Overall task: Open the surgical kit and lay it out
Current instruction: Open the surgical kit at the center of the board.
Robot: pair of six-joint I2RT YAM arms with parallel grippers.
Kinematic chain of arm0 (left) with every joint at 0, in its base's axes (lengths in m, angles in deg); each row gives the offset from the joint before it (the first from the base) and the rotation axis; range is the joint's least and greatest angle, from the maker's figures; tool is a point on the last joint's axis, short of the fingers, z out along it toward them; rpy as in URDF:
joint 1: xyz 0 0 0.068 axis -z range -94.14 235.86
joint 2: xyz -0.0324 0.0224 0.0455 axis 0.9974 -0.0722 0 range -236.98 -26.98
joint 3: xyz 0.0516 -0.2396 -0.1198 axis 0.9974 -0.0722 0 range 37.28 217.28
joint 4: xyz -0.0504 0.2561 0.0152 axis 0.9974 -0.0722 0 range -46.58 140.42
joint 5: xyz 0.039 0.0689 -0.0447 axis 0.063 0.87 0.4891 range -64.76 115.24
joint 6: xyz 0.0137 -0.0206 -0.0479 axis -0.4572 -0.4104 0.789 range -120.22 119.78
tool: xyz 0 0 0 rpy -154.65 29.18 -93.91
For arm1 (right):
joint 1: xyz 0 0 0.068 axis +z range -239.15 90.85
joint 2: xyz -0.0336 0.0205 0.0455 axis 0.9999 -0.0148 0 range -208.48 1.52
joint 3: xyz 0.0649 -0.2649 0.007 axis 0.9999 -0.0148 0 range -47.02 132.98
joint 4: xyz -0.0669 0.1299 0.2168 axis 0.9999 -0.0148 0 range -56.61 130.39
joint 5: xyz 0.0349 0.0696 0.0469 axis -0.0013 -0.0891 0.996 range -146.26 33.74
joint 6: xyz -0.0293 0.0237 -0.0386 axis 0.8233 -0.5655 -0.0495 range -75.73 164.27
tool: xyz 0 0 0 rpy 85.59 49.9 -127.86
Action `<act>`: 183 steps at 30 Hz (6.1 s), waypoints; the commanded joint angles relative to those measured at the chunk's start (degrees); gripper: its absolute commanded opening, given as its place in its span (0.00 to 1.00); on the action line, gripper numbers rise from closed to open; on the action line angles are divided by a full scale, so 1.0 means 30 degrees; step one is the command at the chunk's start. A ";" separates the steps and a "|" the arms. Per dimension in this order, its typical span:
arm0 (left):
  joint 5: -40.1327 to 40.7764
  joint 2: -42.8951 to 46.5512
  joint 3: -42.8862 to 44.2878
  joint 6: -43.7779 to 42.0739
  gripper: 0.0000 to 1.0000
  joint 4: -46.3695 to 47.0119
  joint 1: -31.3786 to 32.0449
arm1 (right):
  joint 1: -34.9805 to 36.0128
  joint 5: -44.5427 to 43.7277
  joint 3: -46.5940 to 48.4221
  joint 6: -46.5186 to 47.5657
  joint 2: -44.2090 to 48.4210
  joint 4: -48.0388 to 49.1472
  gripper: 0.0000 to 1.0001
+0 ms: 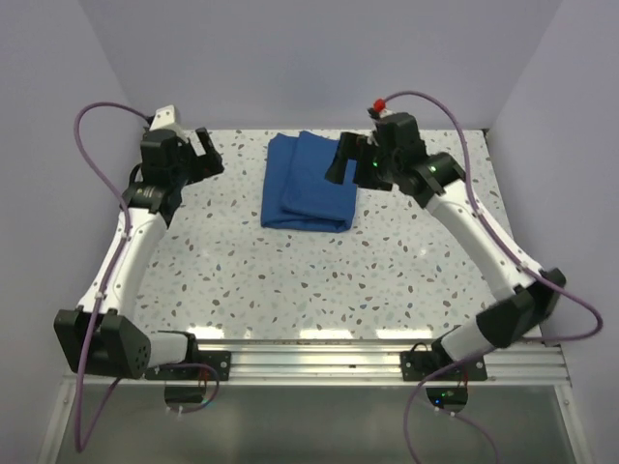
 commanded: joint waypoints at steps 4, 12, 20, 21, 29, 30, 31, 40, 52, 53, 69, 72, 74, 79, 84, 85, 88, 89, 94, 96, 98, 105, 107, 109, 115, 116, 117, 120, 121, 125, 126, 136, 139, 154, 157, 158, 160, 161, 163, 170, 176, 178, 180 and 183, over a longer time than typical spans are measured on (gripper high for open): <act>-0.3158 0.4001 -0.3391 0.1704 1.00 -0.0034 0.0012 | 0.2274 -0.2201 1.0128 0.2486 -0.8974 -0.3260 0.96; -0.1725 0.5500 -0.3363 0.1472 1.00 -0.3079 0.0071 | 0.3447 -0.3198 1.7606 0.3922 -1.6830 -0.6106 0.96; -0.0260 0.7259 -0.3188 0.0799 1.00 -0.5307 0.0071 | 0.3887 -0.3726 1.7813 0.3952 -1.9851 -0.5112 0.95; -0.0143 0.7376 -0.3158 0.0769 1.00 -0.5512 0.0042 | 0.3887 -0.3785 1.8425 0.3952 -2.0492 -0.5053 0.95; 0.0824 0.7729 -0.2836 0.0330 1.00 -0.6919 0.0071 | 0.3858 -0.5190 1.9135 0.3836 -2.1728 -0.4114 0.73; 0.0941 0.7700 -0.2778 0.0271 1.00 -0.7036 0.0071 | 0.3887 -0.5337 1.9134 0.3893 -2.1816 -0.4202 0.63; 0.1175 0.7612 -0.2719 0.0213 1.00 -0.7095 0.0071 | 0.3887 -0.5628 1.9134 0.3923 -2.1932 -0.4464 0.57; 0.4045 0.7114 -0.2104 0.0972 1.00 -0.7097 0.0042 | 0.3800 -0.6215 1.8549 0.4333 -2.0386 -0.5084 0.00; 0.1245 0.4511 -0.1927 0.1356 0.95 -0.4055 0.0509 | -0.2110 -1.1195 0.6487 0.4331 -0.6243 -0.1013 0.00; 0.0917 0.4187 -0.1927 0.1355 0.94 -0.3817 0.0800 | -0.2467 -1.1314 0.5666 0.4623 -0.5825 -0.0922 0.00; 0.4867 -1.1474 0.7001 0.0039 0.89 -0.3607 1.1318 | -0.5576 -1.3666 -0.0960 0.0674 -0.0848 -0.5608 0.98; 0.5452 -1.4697 1.1267 -0.0255 0.89 -0.4512 1.2197 | -0.5576 -1.1938 -0.1780 0.0380 0.0909 -0.5637 0.99; 0.5571 -1.6112 1.2889 -0.0461 0.89 -0.4955 1.2462 | -0.5576 -1.1318 -0.2192 0.0029 0.1734 -0.5696 0.98; 0.5105 -1.9480 1.6288 -0.1047 0.90 -0.5337 1.3078 | -0.5576 -1.0437 -0.3131 -0.0032 0.3902 -0.6339 0.98; 0.5249 -2.1243 1.7408 -0.1077 0.87 -0.5894 1.3313 | -0.5576 -1.1167 -0.3453 0.0231 0.4608 -0.6985 0.98; 0.5278 -2.1333 1.7408 -0.1164 0.86 -0.5924 1.3313 | -0.5576 -1.1255 -0.3483 0.0232 0.4667 -0.7015 0.98; 0.5191 -2.1539 1.7292 -0.1544 0.77 -0.5953 1.3313 | -0.5576 -1.1286 -0.3717 0.0144 0.4698 -0.6870 0.98; 0.5191 -2.1568 1.7291 -0.1662 0.64 -0.6011 1.3284 | -0.5576 -1.1228 -0.3746 0.0028 0.4610 -0.6811 0.98; 0.6563 -2.0341 1.7233 -0.1722 0.11 -0.6918 1.3080 | -0.5605 -1.0730 -0.3659 -0.0412 0.3585 -0.6402 0.98; 0.6888 -1.8883 1.7116 -0.1518 0.00 -0.7357 1.2758 | -0.5605 -1.0322 -0.3542 -0.0471 0.3263 -0.6137 0.98; 0.7182 -1.7503 1.6445 -0.0991 0.00 -0.7447 1.1852 | -0.5605 -1.0028 -0.3454 -0.0471 0.2678 -0.5640 0.98; 0.7680 -0.8665 1.0210 -0.0081 0.01 -0.6396 0.6406 | -0.5547 -0.8357 -0.1935 0.0962 0.0102 -0.2362 0.95; 0.7740 -0.7220 0.7603 -0.0022 0.44 -0.5926 0.4559 | -0.5547 -0.7746 -0.1289 0.1255 -0.1444 -0.1509 0.95; 0.7652 -0.5722 0.5381 -0.0081 0.98 -0.5426 0.3418 | -0.5576 -0.7507 0.0290 0.1986 -0.2767 -0.1012 0.95; 0.7596 -0.3584 0.2504 0.1382 1.00 -0.7066 0.3001 | -0.5838 -0.8619 0.6674 0.2517 -0.9386 -0.1973 0.97; 0.7419 -0.3232 0.2119 0.1529 1.00 -0.7153 0.3030 | -0.5897 -0.8649 0.8452 0.2314 -1.0178 -0.2150 0.97; 0.7243 -0.2503 0.1739 0.1791 1.00 -0.7328 0.3030 | -0.6101 -0.8649 0.9340 0.2225 -1.1897 -0.2297 0.98; 0.6598 -0.1300 0.0594 0.2144 1.00 -0.8233 0.3030 | -0.6686 -0.8736 1.2564 0.1873 -1.4076 -0.2620 0.98; 0.6597 -0.1005 0.0215 0.2320 1.00 -0.8557 0.3030 | -0.6863 -0.9027 1.3297 0.1756 -1.5358 -0.2563 0.98; 0.6568 0.0492 -0.0608 0.2877 0.99 -0.9557 0.3030 | -0.8007 -0.8943 1.6757 0.0615 -1.8033 -0.2503 0.96; 0.6480 0.0985 -0.0725 0.3139 0.99 -0.9789 0.3030 | -0.8442 -0.8826 1.7051 0.0439 -1.8472 -0.2416 0.95; 0.6010 0.3069 -0.2599 0.5191 0.96 -1.1196 0.3088 | -0.9530 -0.7595 1.8929 0.0525 -2.2020 0.0189 0.90; 0.6157 0.3626 -0.3245 0.5602 0.96 -1.1431 0.3059 | -0.9531 -0.7448 1.9164 0.0642 -2.2577 0.0395 0.86; 0.6069 0.5179 -0.5120 0.6833 0.95 -1.2339 0.3088 | -0.9531 -0.7360 1.9691 0.0877 -2.4305 0.1100 0.58; 0.6215 0.5589 -0.5384 0.6862 0.95 -1.2574 0.3118 | -0.9531 -0.7272 1.9691 0.0935 -2.4599 0.1159 0.42; 0.6245 0.5677 -0.5442 0.6862 0.95 -1.2632 0.3089 | -0.9531 -0.7243 1.9691 0.0964 -2.4629 0.1130 0.36; 0.6246 0.5824 -0.5560 0.6863 0.95 -1.2750 0.3088 | -0.9531 -0.7243 1.9516 0.0964 -2.4542 0.1042 0.17; 0.6245 0.5853 -0.5560 0.6862 0.95 -1.2779 0.3088 | -0.9531 -0.7301 1.9341 0.1051 -2.4425 0.1041 0.10; 0.6187 0.5854 -0.5502 0.6892 0.95 -1.2779 0.3117 | -0.9531 -0.7389 1.9223 0.1168 -2.4044 0.0925 0.00; 0.5923 0.5591 -0.4916 0.6395 0.96 -1.2283 0.3117 | -0.9502 -0.7009 1.7791 0.1111 -2.1732 0.0661 0.00; 0.5630 0.5648 -0.4477 0.5604 0.97 -1.1610 0.3088 | -0.9180 -0.6103 1.4774 0.1227 -1.8627 0.0719 0.00; 0.5572 0.5707 -0.4359 0.5194 0.98 -1.1374 0.3088 | -0.8887 -0.6042 1.3661 0.1374 -1.7748 0.1068 0.00; 0.5484 0.5737 -0.4271 0.4843 0.98 -1.1023 0.3088 | -0.8565 -0.5604 1.2050 0.1462 -1.6459 0.1391 0.00; 0.5220 0.5707 -0.4125 0.4316 0.99 -1.0612 0.3089 | -0.8038 -0.5078 0.9970 0.1491 -1.4585 0.1626 0.00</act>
